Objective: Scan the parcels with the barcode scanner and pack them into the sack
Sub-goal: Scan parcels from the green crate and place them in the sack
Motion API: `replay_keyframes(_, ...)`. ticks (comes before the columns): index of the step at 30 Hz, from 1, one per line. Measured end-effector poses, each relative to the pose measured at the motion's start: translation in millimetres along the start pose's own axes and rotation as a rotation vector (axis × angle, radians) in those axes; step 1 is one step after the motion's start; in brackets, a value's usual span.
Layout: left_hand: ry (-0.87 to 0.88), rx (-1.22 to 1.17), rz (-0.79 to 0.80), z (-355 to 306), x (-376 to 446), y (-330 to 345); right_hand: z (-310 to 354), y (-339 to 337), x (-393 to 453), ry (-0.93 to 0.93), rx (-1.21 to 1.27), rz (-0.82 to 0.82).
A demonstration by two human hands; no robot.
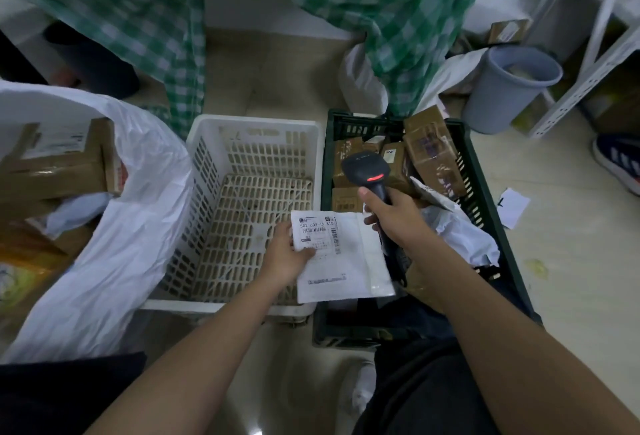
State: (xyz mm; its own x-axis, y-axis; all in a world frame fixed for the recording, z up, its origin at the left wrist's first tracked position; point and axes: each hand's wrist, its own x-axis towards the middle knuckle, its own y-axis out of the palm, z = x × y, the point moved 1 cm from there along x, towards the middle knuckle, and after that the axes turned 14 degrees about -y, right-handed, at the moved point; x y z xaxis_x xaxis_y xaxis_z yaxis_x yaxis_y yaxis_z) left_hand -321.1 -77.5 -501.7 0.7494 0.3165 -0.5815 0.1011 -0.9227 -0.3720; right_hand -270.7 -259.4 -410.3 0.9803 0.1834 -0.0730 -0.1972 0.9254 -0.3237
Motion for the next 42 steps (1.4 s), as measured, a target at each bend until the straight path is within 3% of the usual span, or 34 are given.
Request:
replay_keyframes(11, 0.043, -0.351, -0.153, -27.0, -23.0, -93.7, 53.7, 39.1, -14.4, -0.181, -0.005, 0.109)
replay_keyframes(15, 0.084, -0.363, -0.255, -22.9, -38.6, -133.6, 73.1, 66.5, -27.6, -0.191, 0.077, 0.185)
replay_keyframes(23, 0.059, -0.322, -0.333, 9.5, -59.5, -201.6, 81.2, 108.8, -46.4, -0.23, -0.018, 0.353)
replay_keyframes(31, -0.005, -0.423, -0.267, 27.6, -59.8, -237.7, 88.1, 137.5, -59.8, -0.166, 0.078, 0.452)
replay_keyframes(42, -0.017, -0.556, -0.109, 22.3, -35.9, -193.5, 71.4, 126.6, -61.8, -0.099, 0.116, 0.445)
